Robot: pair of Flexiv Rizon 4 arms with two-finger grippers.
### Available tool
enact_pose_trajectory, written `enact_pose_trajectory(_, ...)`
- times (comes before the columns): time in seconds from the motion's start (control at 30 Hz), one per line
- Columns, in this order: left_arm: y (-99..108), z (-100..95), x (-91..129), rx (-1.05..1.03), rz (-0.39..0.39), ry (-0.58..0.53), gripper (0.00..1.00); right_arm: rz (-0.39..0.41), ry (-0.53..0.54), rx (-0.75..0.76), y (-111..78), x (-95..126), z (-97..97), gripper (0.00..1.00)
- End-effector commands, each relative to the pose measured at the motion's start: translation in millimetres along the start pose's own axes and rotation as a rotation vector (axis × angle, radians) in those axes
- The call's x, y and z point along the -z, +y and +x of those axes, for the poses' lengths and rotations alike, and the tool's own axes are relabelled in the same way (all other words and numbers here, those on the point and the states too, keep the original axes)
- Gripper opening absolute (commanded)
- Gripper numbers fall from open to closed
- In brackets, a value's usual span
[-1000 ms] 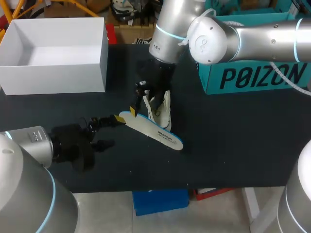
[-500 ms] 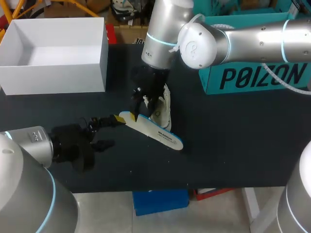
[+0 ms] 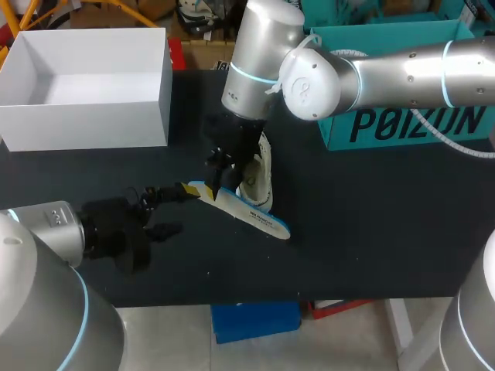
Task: Take the shoe out of the shoebox, open the shoe tongue, remove and reinsert the insole, then place the shoe into the shoebox
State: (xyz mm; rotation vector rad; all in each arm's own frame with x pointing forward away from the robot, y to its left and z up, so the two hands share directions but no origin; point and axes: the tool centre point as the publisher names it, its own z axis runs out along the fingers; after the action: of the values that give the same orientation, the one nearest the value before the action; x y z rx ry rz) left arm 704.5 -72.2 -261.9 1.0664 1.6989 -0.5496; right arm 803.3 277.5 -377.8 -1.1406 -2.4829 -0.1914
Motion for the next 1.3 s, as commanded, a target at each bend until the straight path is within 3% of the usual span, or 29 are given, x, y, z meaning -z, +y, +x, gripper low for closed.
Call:
enact_pose_trajectory(0.03, -2, 0.5, 1, -0.002, -0.005, 0.000, 1.00, -0.005, 0.003, -0.001, 0.6, -3, -1.5, 0.52)
enact_pose_trajectory(0.63, -2, 0.5, 1, -0.002, -0.005, 0.000, 1.00, -0.019, 0.031, 0.002, 9.4, -13, -12.5, 0.49)
enact_pose_trajectory(0.9, -2, 0.5, 1, -0.002, -0.005, 0.000, 1.00, -0.017, 0.050, -0.008, 4.7, -23, -14.5, 0.47)
enact_pose_trajectory(1.0, -2, 0.5, 1, -0.002, -0.005, 0.000, 1.00, -0.020, 0.053, -0.015, 1.7, -23, -15.1, 0.24)
enact_pose_trajectory(1.07, -2, 0.5, 1, -0.002, -0.005, 0.000, 1.00, -0.023, 0.055, -0.018, 0.4, -22, -15.7, 0.00)
enact_pose_trajectory(1.3, -2, 0.5, 1, -0.002, -0.005, 0.000, 1.00, -0.024, 0.057, -0.015, 0.0, -17, -16.8, 0.00)
